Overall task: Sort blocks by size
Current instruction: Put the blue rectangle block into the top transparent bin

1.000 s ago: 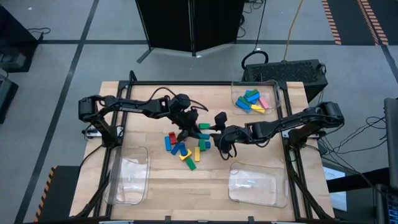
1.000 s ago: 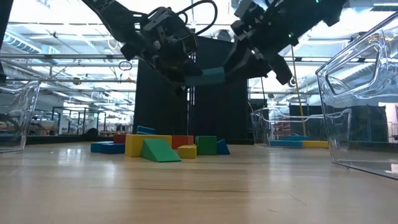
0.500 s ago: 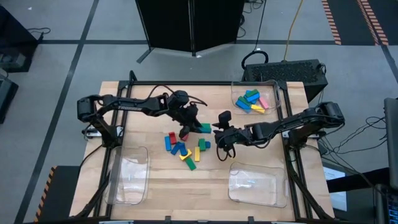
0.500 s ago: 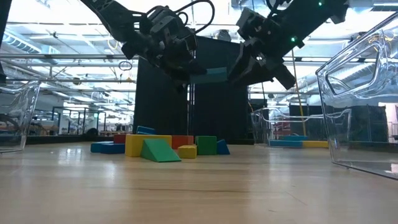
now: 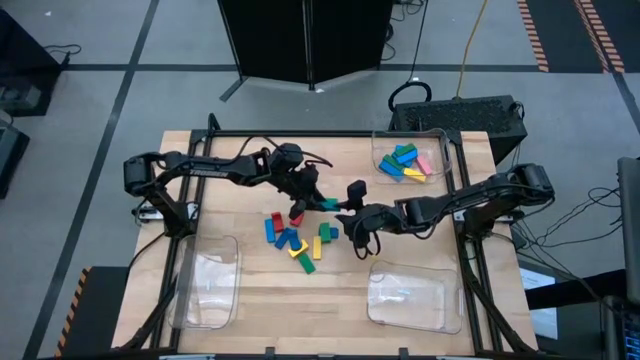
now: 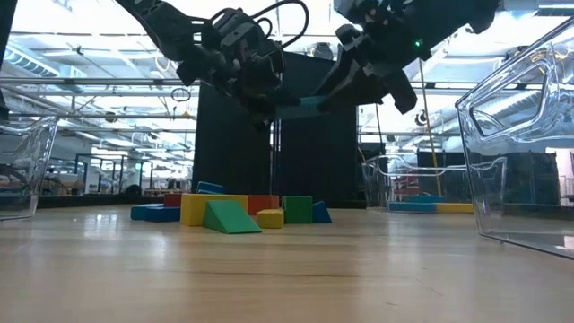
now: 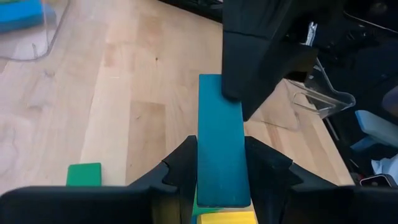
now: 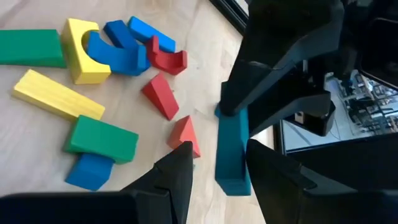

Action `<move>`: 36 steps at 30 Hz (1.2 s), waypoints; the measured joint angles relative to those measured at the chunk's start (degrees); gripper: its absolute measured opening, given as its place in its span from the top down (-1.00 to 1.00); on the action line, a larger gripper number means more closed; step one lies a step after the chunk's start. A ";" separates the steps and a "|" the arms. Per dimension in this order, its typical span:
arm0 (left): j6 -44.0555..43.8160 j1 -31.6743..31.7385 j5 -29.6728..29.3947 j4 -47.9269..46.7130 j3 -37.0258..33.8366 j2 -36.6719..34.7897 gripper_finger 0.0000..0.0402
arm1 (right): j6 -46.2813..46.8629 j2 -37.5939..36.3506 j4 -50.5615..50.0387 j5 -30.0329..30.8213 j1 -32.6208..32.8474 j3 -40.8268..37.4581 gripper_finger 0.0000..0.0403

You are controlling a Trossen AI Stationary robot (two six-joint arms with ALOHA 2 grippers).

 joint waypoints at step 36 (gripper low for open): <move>2.72 3.46 0.00 -1.12 -0.02 -6.61 0.42 | -1.42 -0.34 2.40 10.63 -1.05 0.35 0.76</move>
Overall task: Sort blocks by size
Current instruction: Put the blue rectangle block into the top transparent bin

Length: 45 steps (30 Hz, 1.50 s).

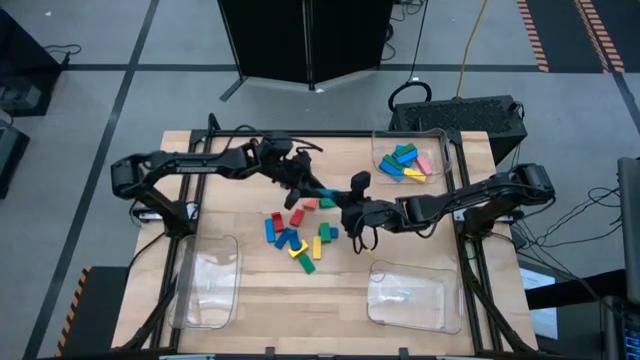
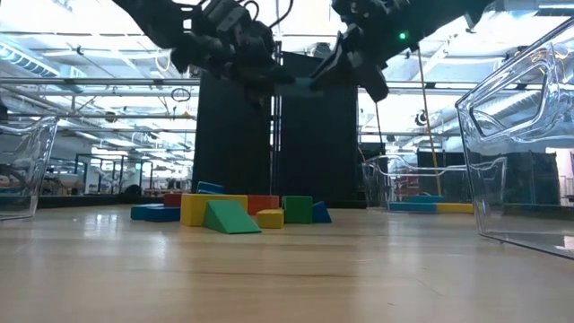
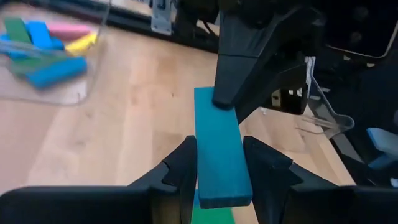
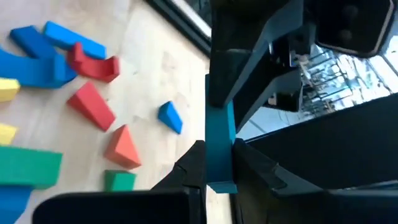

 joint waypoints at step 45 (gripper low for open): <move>10.03 -4.75 -18.27 -10.42 -4.87 -3.68 -0.40 | 35.99 -16.71 -43.70 -12.62 -34.96 -0.46 0.75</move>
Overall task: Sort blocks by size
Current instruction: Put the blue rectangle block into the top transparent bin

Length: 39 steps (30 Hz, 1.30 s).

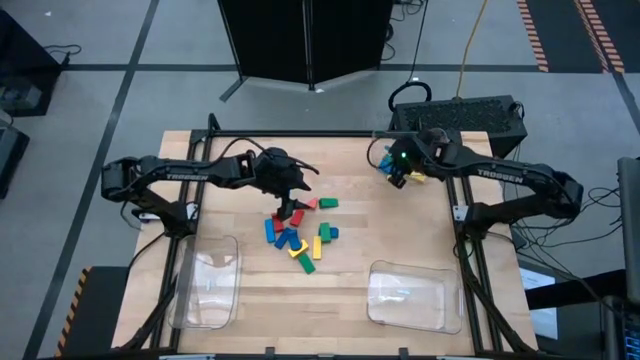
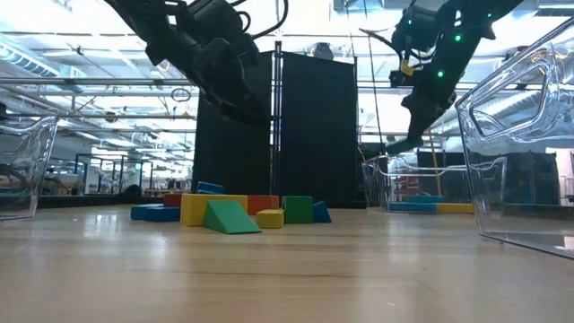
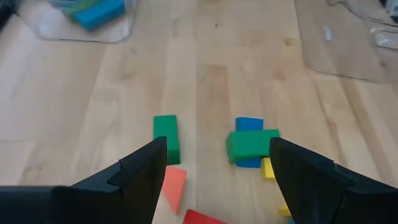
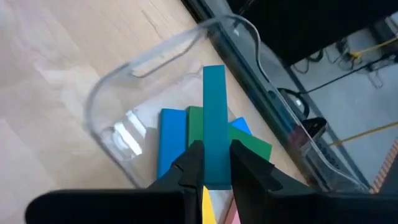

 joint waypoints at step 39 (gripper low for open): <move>7.30 0.04 -8.66 -8.62 0.00 0.07 -0.40 | 6.16 0.02 2.91 -12.42 -11.21 0.07 0.21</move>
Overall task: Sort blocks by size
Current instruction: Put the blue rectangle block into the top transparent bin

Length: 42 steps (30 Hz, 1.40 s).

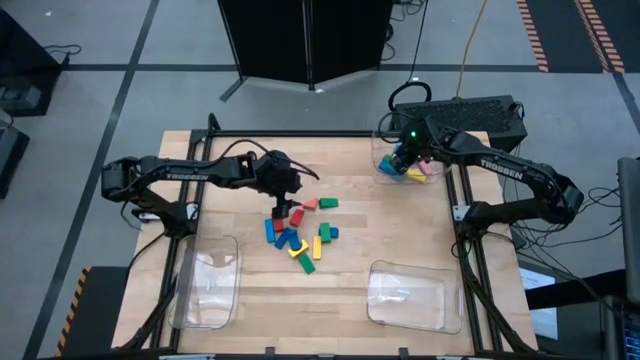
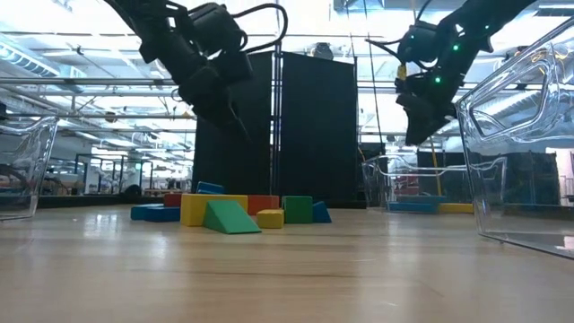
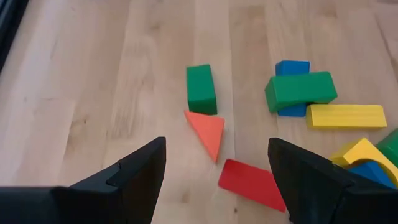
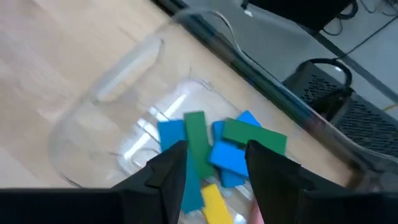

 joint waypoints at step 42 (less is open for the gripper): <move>-55.94 -18.06 -7.51 -23.18 0.04 7.55 -0.40 | 2.93 -0.15 20.20 -6.78 19.67 0.04 0.22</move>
